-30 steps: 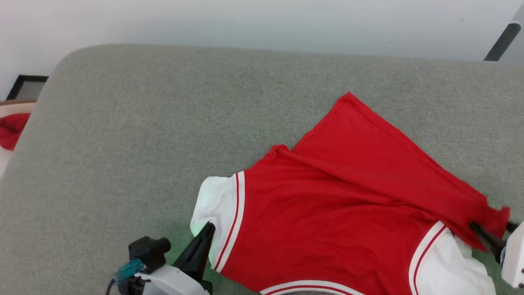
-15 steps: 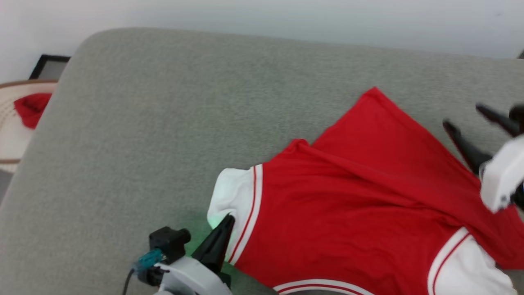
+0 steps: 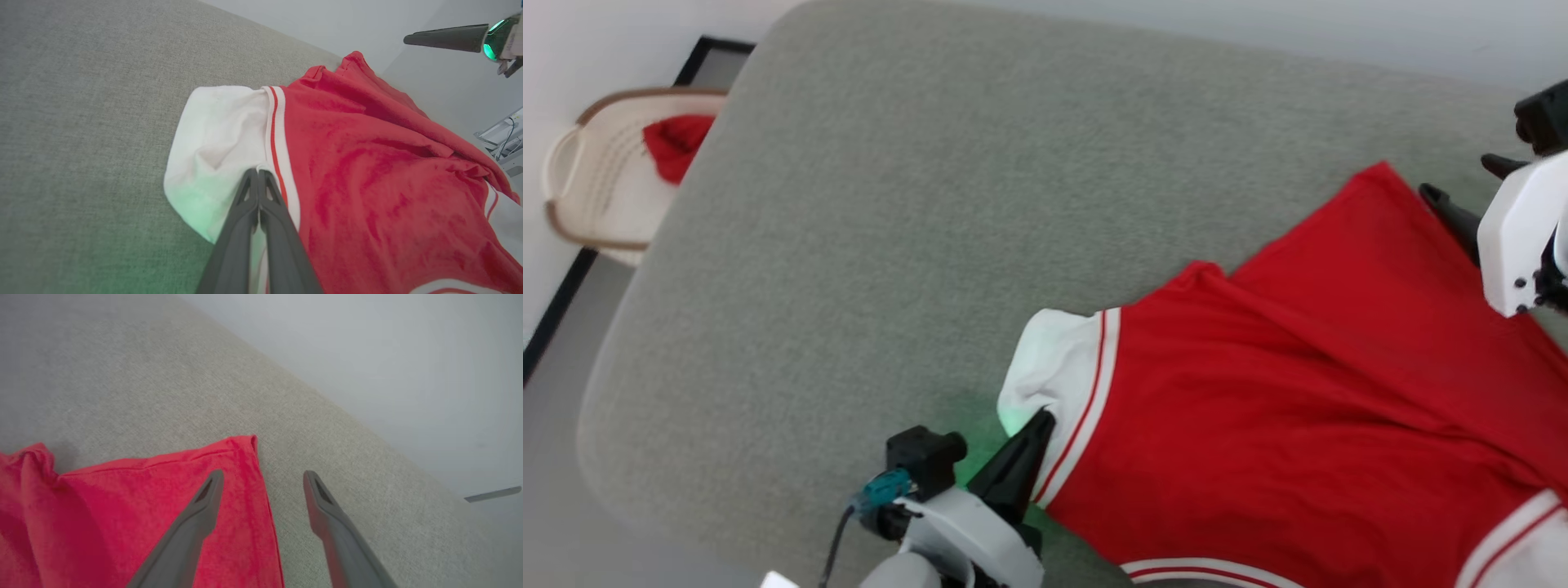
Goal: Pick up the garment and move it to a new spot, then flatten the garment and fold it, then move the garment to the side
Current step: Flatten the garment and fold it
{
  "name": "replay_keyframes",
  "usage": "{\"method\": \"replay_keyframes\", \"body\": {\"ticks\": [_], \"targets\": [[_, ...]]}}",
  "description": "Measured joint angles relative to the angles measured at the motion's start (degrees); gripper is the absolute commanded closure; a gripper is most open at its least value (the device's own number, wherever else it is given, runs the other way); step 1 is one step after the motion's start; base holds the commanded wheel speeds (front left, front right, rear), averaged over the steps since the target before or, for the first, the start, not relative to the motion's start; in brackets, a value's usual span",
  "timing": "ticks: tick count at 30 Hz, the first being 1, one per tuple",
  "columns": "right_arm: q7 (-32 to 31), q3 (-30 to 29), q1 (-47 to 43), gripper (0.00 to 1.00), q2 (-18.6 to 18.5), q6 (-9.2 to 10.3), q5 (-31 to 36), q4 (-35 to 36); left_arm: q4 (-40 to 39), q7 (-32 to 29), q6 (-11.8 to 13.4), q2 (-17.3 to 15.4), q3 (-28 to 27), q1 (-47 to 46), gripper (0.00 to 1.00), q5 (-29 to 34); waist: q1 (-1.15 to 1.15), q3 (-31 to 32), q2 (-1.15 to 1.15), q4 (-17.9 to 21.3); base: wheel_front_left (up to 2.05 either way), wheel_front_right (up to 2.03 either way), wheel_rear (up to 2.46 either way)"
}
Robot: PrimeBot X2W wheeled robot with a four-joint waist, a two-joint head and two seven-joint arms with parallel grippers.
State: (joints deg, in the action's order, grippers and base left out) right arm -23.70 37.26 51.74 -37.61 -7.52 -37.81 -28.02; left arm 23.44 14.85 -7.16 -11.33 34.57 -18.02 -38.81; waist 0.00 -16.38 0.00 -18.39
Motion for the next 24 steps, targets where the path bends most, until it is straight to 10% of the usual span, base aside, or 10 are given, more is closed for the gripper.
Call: {"method": "replay_keyframes", "body": {"ticks": [17,18,19,24], "targets": [[-15.4,16.0,12.7,0.00,-0.1,-0.01,-12.3,-14.8,0.5,0.1,-0.2,2.3,3.1,-2.8,1.00,-1.5,0.00,-5.0,0.00,-6.5,0.00,0.00,0.00],[-16.5,16.3,13.1,0.77,0.1,-0.01,-12.8,-15.4,0.5,0.1,-0.2,2.4,3.1,-2.8,1.00,-1.5,0.00,-5.1,0.00,-6.7,0.00,0.00,0.00],[-17.5,16.7,13.6,1.00,0.2,-0.01,-13.3,-16.0,0.5,0.1,-0.2,2.4,3.2,-2.8,1.00,-1.6,0.00,-5.2,0.00,-6.8,0.00,0.00,0.00],[-18.9,18.2,15.3,1.00,0.7,-0.01,-14.5,-18.0,0.6,0.1,-0.2,2.4,3.0,-2.8,1.00,-1.6,-0.01,-5.4,0.00,-6.9,0.00,0.00,0.00]]}}
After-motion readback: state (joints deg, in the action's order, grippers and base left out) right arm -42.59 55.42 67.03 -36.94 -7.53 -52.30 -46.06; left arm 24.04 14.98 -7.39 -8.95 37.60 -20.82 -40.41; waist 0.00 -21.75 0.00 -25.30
